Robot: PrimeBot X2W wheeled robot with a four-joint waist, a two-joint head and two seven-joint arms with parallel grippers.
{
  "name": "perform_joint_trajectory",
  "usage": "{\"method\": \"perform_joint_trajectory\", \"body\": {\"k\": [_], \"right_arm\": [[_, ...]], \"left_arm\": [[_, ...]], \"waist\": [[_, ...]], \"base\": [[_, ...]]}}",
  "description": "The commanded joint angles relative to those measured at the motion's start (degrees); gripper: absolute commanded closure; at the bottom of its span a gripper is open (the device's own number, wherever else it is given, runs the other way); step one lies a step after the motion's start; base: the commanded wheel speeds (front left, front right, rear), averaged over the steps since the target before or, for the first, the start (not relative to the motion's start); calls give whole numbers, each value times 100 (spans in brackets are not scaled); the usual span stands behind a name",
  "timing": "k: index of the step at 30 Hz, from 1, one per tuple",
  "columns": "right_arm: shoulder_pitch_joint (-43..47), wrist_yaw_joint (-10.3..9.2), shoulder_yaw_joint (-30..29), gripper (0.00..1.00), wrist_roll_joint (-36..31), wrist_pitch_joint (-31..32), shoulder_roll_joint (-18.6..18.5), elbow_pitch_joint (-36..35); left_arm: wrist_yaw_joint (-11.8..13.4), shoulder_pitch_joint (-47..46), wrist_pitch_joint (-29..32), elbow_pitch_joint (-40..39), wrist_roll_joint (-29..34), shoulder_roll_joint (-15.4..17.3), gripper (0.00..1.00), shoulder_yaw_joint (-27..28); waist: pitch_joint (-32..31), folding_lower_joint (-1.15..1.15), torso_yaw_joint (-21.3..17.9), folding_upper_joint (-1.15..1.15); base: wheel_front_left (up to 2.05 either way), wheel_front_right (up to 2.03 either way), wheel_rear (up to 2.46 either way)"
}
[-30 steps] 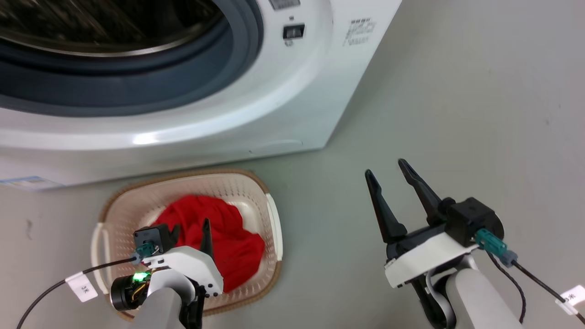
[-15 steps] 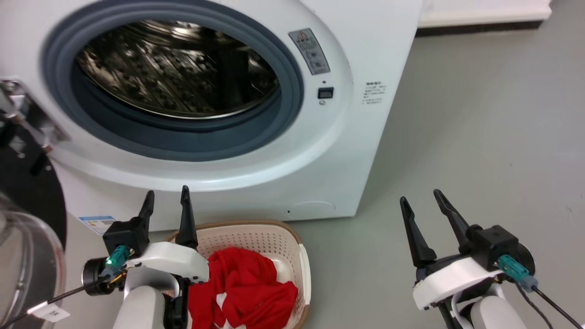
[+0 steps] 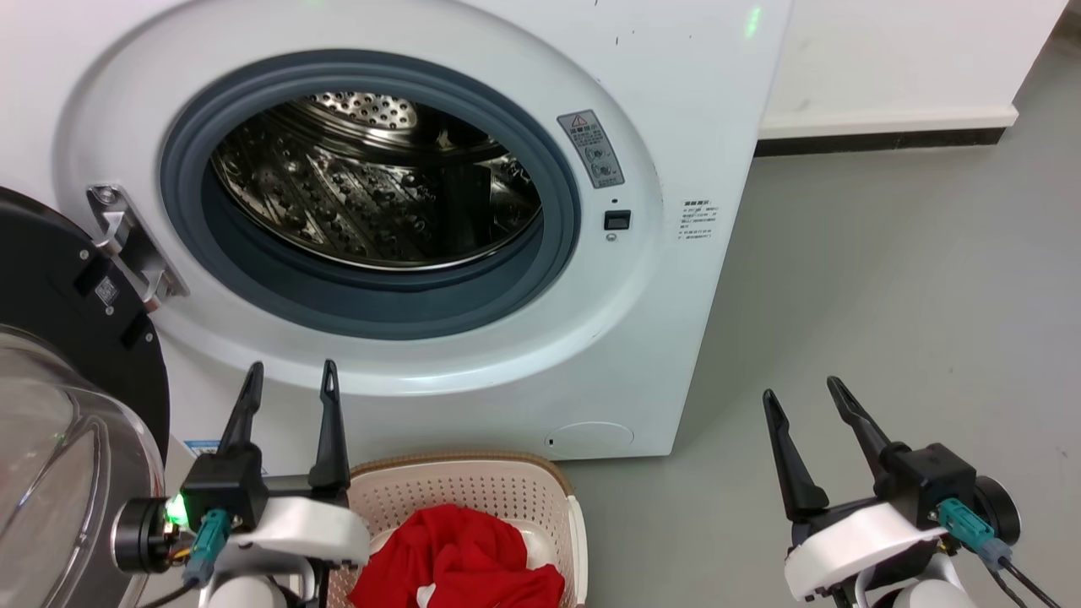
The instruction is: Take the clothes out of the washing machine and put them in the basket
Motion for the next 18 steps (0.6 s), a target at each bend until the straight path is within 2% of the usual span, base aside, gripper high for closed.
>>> {"method": "perform_joint_trajectory", "body": {"k": [1, 4, 18], "right_arm": [[96, -4, -34, 0, -67, 34, 1, -58], [259, -3, -109, 0, -195, 115, 2, -201], [488, -4, -260, 0, -365, 225, 2, -374]], "left_arm": [[33, 144, -12, -91, 28, 2, 0, -9], [86, 496, -12, -275, 85, 1, 0, -33], [87, 868, -12, -338, -35, -34, 0, -152]], "waist": [[-83, 1, -18, 0], [-218, 1, -25, 0], [-339, 1, 185, 0]], "base": [[0, 0, 0], [0, 0, 0], [0, 0, 0]]}}
